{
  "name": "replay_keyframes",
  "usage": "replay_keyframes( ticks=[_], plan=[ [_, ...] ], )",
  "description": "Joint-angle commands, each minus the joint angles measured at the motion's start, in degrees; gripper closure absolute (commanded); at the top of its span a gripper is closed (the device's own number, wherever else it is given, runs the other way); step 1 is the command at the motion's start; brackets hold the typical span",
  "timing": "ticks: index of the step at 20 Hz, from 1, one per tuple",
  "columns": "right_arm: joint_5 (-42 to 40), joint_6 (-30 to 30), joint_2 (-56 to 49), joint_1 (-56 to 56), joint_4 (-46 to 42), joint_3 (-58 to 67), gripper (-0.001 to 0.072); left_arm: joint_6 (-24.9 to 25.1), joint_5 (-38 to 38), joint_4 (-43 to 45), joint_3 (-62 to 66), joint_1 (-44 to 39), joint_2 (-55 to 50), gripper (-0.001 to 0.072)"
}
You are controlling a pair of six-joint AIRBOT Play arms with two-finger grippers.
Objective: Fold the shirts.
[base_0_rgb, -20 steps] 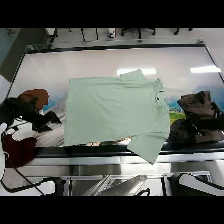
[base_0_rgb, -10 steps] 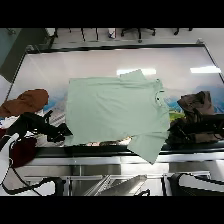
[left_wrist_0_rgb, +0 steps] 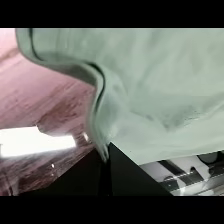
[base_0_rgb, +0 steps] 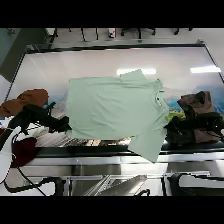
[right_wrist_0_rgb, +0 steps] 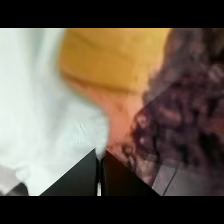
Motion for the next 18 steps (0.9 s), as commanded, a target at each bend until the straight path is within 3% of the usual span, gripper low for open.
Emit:
replay_keyframes(
  ticks=[1,4,7,10,14,18],
  plan=[
    [-9.6,-3.5,4.3,0.0,16.0,8.0,0.0689,-0.1,2.1,-1.0,8.5,-1.3,6.6,0.0695],
    [-12.3,-0.7,18.6,-0.1,21.7,26.4,0.069,-2.1,7.8,-3.5,28.1,-1.3,16.7,0.0695],
    [-2.2,0.7,33.8,-0.5,21.2,47.1,0.069,-7.7,3.7,-4.7,51.3,-1.3,26.0,0.0695],
    [9.3,0.6,44.8,-0.5,14.7,59.8,0.069,-9.5,-3.8,-3.0,68.6,-1.3,32.4,0.0694],
    [15.3,0.9,49.9,-0.4,6.4,66.5,0.069,-13.5,-9.4,5.4,70.8,-1.3,39.3,0.0694],
    [7.6,5.0,44.6,-0.4,5.4,66.5,0.069,-13.7,-8.7,8.0,57.8,-4.7,42.2,0.0694]
  ],
)
